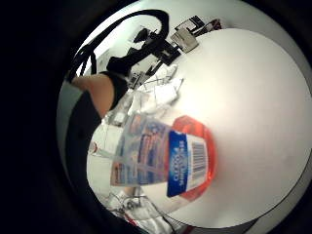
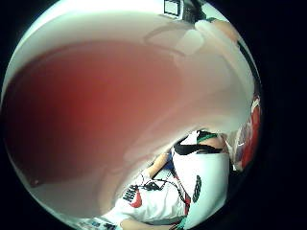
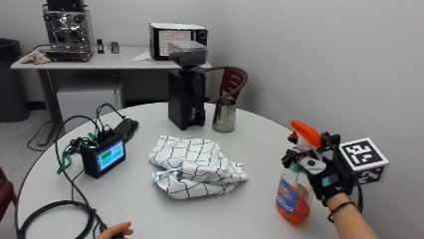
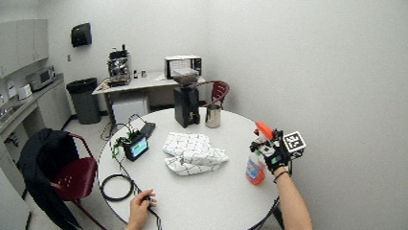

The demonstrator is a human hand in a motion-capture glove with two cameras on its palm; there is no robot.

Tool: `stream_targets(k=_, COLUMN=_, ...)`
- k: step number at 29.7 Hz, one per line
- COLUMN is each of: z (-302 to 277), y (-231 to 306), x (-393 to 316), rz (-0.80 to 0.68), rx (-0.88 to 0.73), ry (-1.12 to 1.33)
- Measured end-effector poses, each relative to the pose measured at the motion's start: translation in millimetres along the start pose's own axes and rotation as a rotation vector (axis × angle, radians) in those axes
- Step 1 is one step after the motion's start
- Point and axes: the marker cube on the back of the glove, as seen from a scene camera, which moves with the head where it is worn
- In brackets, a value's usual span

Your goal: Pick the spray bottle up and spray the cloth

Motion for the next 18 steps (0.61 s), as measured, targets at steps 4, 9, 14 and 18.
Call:
stream_targets(k=4, z=-4, y=8, x=5, rz=0.013, rx=0.007, ry=-0.006)
stream_targets(k=9, z=-1, y=9, x=2, rz=0.008, rx=0.022, ry=-0.031)
stream_targets(k=14, z=6, y=-4, x=-20, rz=-0.011, rx=0.013, ry=-0.023)
stream_targets(k=18, z=3, y=-19, x=-45, rz=-0.008, rx=-0.024, ry=0.005)
